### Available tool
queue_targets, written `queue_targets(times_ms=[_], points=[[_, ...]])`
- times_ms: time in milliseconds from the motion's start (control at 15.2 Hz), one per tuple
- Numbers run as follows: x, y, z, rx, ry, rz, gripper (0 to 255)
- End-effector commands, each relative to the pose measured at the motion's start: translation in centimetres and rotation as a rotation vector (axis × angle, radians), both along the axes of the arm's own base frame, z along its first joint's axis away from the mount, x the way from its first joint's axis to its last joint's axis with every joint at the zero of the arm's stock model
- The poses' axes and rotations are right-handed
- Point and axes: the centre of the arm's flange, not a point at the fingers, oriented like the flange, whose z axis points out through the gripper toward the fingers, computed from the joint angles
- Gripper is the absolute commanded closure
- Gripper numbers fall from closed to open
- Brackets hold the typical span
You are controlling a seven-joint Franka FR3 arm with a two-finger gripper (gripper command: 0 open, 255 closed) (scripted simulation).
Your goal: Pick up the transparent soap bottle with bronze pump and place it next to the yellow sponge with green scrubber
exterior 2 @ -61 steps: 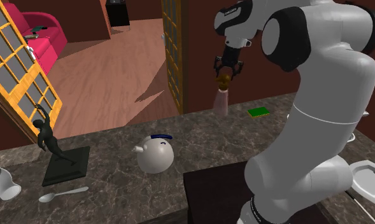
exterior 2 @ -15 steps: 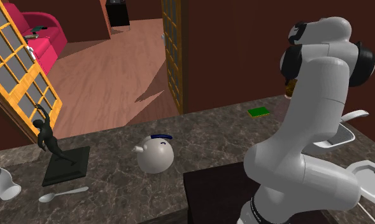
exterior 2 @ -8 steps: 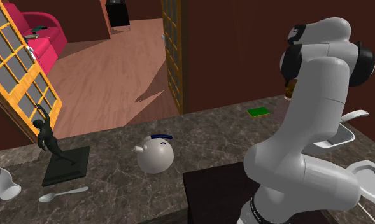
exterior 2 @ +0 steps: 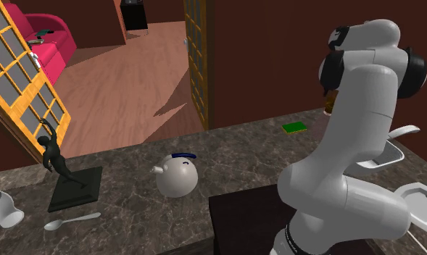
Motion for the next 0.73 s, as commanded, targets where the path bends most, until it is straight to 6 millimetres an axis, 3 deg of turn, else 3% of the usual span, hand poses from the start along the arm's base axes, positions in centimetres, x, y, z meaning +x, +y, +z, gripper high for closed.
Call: queue_targets(times_ms=[0,132,660], points=[[0.1,-0.3,1.9,0.000,0.000,0.000,0],[0.2,-0.7,4.3,0.000,0.000,0.000,0],[0.2,-0.7,4.3,0.000,0.000,0.000,0]])
